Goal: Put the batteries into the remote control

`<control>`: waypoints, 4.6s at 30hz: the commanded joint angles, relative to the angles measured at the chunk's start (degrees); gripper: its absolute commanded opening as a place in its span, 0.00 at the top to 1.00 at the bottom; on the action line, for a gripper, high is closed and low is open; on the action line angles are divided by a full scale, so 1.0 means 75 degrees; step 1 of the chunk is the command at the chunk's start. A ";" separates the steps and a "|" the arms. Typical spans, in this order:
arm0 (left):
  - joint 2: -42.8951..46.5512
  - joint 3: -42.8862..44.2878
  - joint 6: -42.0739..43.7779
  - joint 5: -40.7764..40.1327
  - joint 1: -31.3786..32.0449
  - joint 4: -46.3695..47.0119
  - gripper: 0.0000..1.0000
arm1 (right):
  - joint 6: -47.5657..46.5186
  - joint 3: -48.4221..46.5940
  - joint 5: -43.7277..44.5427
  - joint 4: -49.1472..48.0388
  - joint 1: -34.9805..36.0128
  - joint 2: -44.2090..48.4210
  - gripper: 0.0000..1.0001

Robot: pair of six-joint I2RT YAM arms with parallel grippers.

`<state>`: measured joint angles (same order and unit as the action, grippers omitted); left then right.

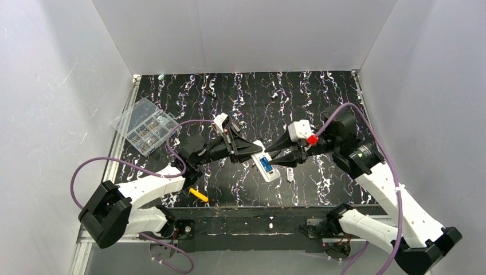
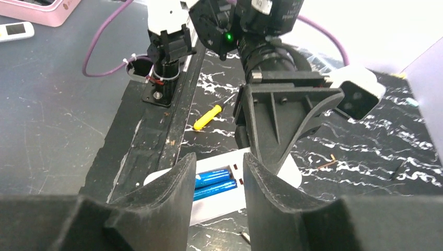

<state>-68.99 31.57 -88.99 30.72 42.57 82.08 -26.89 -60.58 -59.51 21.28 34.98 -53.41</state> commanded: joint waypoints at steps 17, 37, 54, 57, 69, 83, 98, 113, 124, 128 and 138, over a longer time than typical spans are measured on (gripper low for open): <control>-0.0075 0.0422 0.0785 0.0311 0.0041 0.0838 1.00 | 0.9125 0.1493 0.5207 -0.0846 -0.0012 0.1560 0.20; -0.0132 0.0495 0.0791 0.0362 0.0041 0.0845 1.00 | 1.0465 0.2565 0.3292 -0.1649 -0.0012 0.1559 0.23; -0.0141 0.0497 0.0769 0.0381 0.0033 0.0842 1.00 | 1.0269 0.2710 0.2856 -0.1583 -0.0012 0.1515 0.44; -0.0154 0.0489 0.0771 0.0380 0.0032 0.0838 1.00 | 1.0226 0.2715 0.2822 -0.1569 -0.0009 0.1451 0.50; -0.0177 0.0504 0.0767 0.0380 0.0034 0.0845 1.00 | 1.0072 0.2674 0.2745 -0.1562 -0.0012 0.1325 0.80; -0.0386 0.0187 0.0818 0.0469 0.0038 0.0778 1.00 | 0.8202 0.0523 0.6301 0.0290 -0.0034 0.1733 0.21; -0.0206 -0.0142 0.1104 0.0557 -0.0292 -0.0150 1.00 | 0.9971 0.2390 0.9497 0.2487 -0.0029 0.1211 0.38; -0.0468 -0.0158 0.0950 0.0536 -0.0314 0.0057 1.00 | 0.9073 0.3549 0.8959 0.1079 -0.0035 -0.0843 0.35; -0.0439 -0.0198 0.0989 0.0548 -0.0315 -0.0051 1.00 | 0.8290 0.2996 0.8942 0.0747 -0.0030 -0.2371 0.56; -0.0368 -0.0260 0.1046 0.0524 -0.0311 -0.0153 1.00 | 0.8238 0.2994 0.8923 0.0653 -0.0031 -0.2506 0.58; -0.0485 -0.0213 0.0979 0.0561 -0.0305 -0.0025 1.00 | 0.8035 0.2748 0.8848 0.0656 -0.0024 -0.2800 0.54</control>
<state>-73.63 29.52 -81.60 32.64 40.45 77.25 34.76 -37.12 7.14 27.79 34.83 -73.56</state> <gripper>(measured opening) 0.252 0.505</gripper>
